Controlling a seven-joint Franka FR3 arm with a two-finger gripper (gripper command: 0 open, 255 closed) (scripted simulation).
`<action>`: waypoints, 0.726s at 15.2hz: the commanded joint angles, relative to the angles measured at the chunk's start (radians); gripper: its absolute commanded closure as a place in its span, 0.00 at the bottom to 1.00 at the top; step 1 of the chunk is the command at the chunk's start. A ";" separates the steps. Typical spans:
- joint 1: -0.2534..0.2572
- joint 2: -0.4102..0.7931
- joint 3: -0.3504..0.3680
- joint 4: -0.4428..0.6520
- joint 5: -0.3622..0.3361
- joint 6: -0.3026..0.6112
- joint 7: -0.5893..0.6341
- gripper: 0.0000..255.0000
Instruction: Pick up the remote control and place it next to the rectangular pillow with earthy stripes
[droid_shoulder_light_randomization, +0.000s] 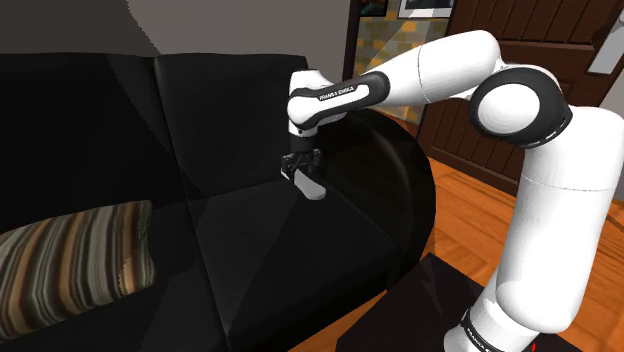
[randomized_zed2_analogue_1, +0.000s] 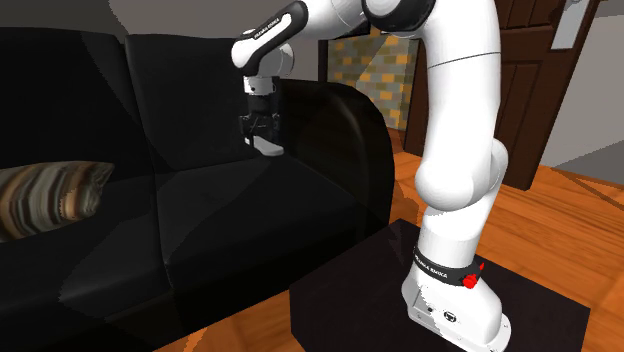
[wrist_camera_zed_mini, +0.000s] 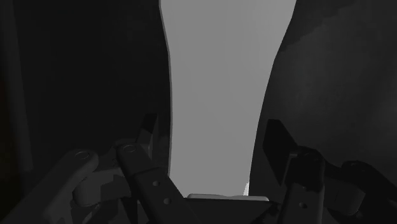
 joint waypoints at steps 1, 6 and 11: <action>0.000 -0.007 0.000 0.017 0.000 -0.024 0.001 1.00; 0.000 -0.020 0.001 0.067 0.001 -0.087 0.002 1.00; 0.000 -0.028 0.001 0.123 0.002 -0.151 0.003 1.00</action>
